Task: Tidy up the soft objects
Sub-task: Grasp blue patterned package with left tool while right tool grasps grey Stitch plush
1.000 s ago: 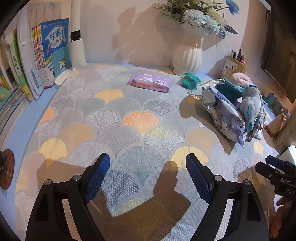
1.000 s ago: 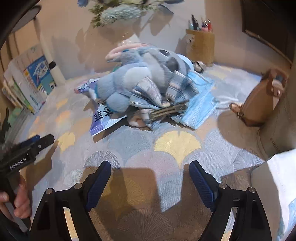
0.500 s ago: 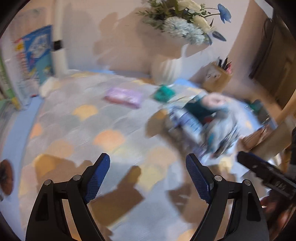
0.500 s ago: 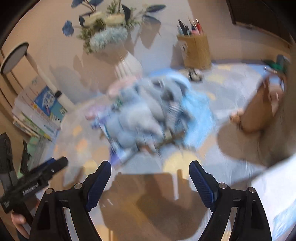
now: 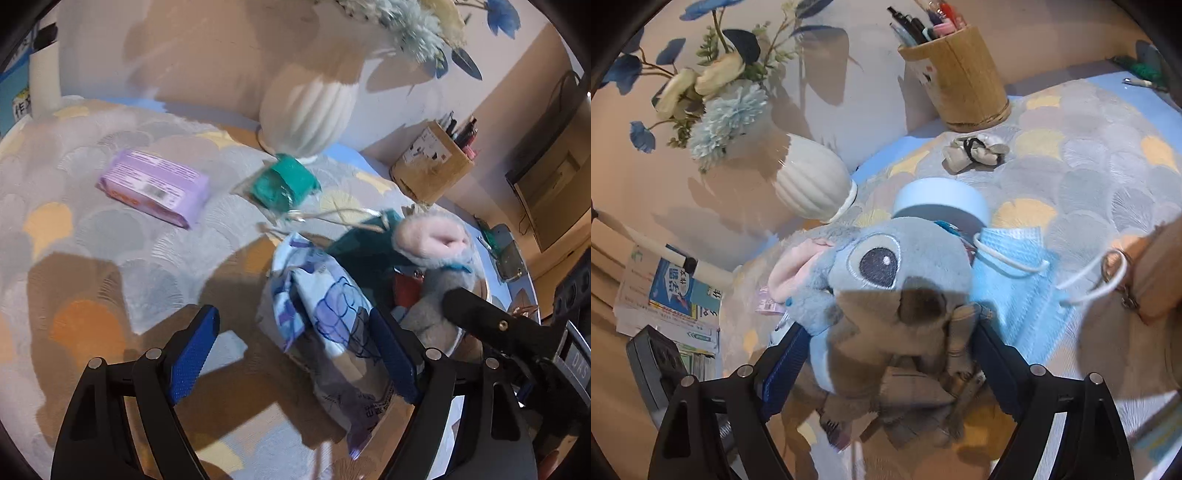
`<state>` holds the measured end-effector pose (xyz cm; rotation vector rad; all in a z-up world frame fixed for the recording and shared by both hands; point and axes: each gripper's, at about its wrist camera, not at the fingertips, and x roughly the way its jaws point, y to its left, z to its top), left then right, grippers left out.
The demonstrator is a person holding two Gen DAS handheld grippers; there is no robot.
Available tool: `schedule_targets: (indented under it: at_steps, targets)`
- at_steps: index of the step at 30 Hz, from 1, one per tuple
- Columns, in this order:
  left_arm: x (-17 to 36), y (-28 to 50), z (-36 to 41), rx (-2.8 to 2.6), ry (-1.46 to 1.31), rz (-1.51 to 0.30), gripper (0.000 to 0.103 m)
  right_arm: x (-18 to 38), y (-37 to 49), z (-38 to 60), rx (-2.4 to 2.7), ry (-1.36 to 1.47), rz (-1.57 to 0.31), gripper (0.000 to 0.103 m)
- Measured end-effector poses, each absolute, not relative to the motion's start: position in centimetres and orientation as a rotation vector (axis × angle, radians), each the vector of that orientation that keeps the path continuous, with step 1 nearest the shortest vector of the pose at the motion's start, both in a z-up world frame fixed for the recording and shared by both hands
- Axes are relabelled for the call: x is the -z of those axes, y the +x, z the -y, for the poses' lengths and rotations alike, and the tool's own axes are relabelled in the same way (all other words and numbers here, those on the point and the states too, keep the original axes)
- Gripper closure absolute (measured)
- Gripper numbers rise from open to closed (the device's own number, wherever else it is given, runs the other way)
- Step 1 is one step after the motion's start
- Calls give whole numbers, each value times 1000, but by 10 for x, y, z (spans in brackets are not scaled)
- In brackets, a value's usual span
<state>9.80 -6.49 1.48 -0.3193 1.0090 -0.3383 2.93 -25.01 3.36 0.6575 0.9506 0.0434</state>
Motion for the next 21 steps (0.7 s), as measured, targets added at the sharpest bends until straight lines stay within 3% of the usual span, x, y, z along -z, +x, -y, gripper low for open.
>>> schedule_targets:
  at_steps: [4,6,9,13,18,19,21]
  targets:
    - [-19,95,71,368,-296,-985,50,-35,36,241,-39,581,-952,14]
    - [-27,89,71,376,-273,-942,62,-38,34,237,-34,552,-930,20]
    - [-43,76,63,392,-248,-888,70,-50,25,225,-35,446,-867,33]
    - [-64,57,44,406,-222,-835,75,-72,2,216,-117,381,-770,74]
    - [-82,37,16,388,-187,-787,76,-90,-17,215,-197,372,-750,73]
    - [-83,34,10,395,-188,-787,76,-91,-18,215,-191,376,-764,69]
    - [-88,25,2,422,-185,-786,76,-92,-21,214,-193,382,-781,50]
